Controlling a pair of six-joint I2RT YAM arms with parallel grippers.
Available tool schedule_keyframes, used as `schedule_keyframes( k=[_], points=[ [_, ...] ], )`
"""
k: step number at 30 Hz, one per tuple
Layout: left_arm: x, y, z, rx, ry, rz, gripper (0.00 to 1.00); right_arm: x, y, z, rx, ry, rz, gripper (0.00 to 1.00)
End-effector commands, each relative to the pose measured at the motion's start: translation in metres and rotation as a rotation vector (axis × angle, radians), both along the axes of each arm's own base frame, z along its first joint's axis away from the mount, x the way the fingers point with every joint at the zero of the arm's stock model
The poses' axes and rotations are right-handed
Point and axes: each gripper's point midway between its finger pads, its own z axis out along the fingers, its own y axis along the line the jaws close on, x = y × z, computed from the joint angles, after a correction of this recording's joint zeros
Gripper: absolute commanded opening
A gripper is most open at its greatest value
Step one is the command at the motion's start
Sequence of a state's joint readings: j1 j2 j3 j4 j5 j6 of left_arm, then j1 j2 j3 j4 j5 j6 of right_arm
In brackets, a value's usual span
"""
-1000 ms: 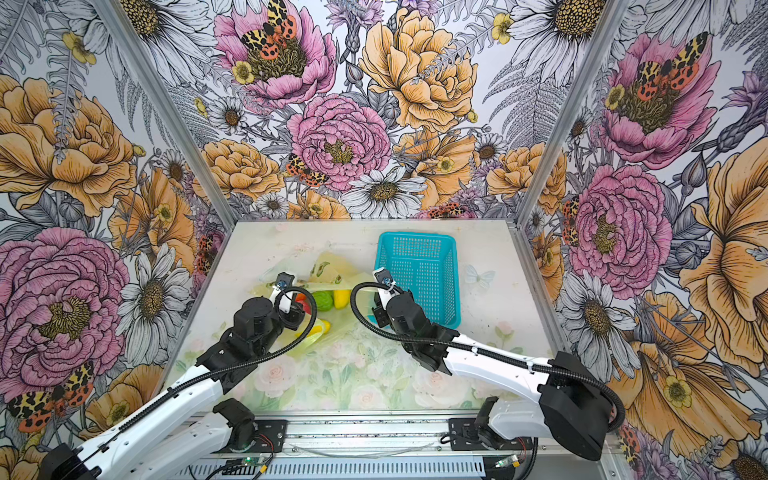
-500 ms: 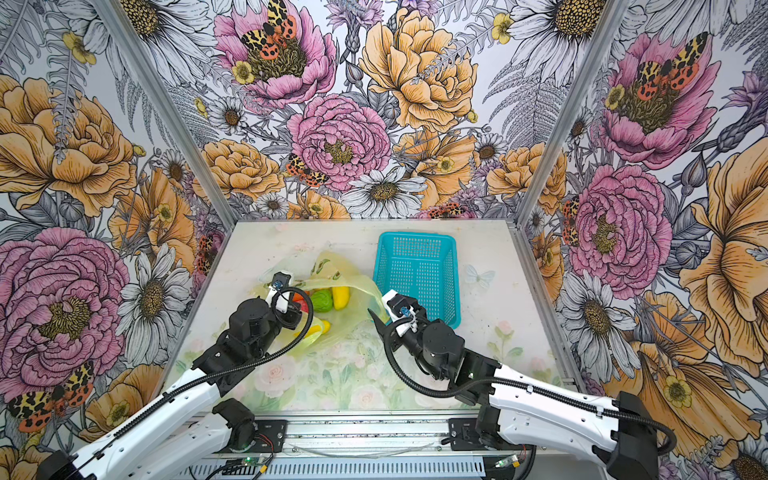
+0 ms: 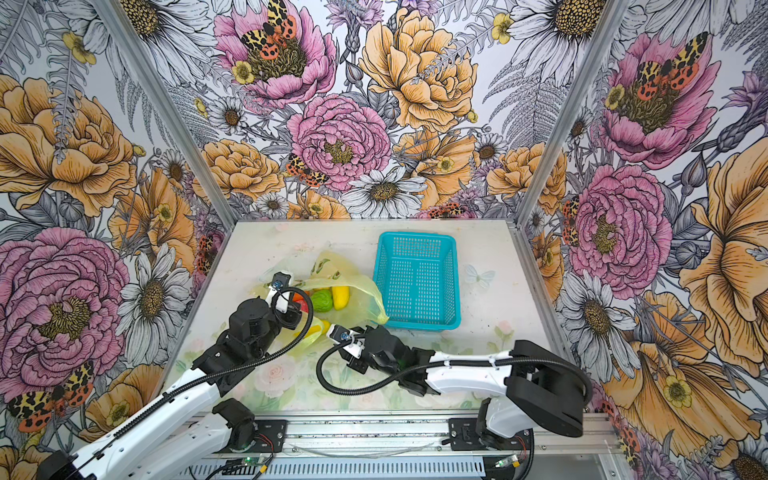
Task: Untie the knot of the plastic bag and take out the fruit
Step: 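Reach the right gripper back into the bag mouth held by the left gripper, then grasp the long yellow fruit inside the bag with the right gripper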
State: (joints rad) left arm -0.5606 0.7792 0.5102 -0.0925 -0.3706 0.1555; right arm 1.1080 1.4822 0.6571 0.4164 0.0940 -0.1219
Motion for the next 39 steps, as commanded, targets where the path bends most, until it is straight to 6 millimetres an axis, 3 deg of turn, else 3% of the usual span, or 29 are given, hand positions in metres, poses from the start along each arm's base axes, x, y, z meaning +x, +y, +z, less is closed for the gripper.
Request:
schedule_keyframes(
  k=[1, 9, 13, 20, 23, 28, 31, 39],
  points=[
    [-0.001, 0.004, 0.010, -0.020, -0.028, 0.014, 0.00, 0.028, 0.028, 0.012, 0.072, 0.041, -0.010, 0.35],
    [-0.001, 0.000, 0.016, -0.025, -0.037, -0.004, 0.00, 0.061, 0.056, -0.024, 0.007, 0.088, -0.038, 0.54],
    [0.000, 0.004, 0.015, -0.017, -0.034, 0.019, 0.00, 0.064, 0.070, -0.039, -0.036, 0.101, 0.008, 0.64],
    [-0.002, 0.009, 0.017, -0.028, -0.049, 0.043, 0.00, 0.074, 0.078, -0.064, -0.056, 0.139, 0.032, 0.87],
    [-0.004, 0.011, 0.020, -0.036, -0.064, 0.046, 0.00, 0.087, 0.085, -0.079, -0.065, 0.165, 0.021, 0.90],
    [-0.007, 0.012, 0.024, -0.050, -0.084, 0.037, 0.00, 0.091, 0.098, -0.100, -0.105, 0.215, 0.030, 0.88],
    [-0.007, 0.011, 0.023, -0.050, -0.085, 0.034, 0.00, 0.087, 0.099, -0.102, -0.118, 0.232, 0.047, 0.80],
    [-0.006, 0.013, 0.022, -0.046, -0.081, 0.044, 0.00, 0.069, 0.098, -0.090, -0.100, 0.236, 0.088, 0.36]
  ],
)
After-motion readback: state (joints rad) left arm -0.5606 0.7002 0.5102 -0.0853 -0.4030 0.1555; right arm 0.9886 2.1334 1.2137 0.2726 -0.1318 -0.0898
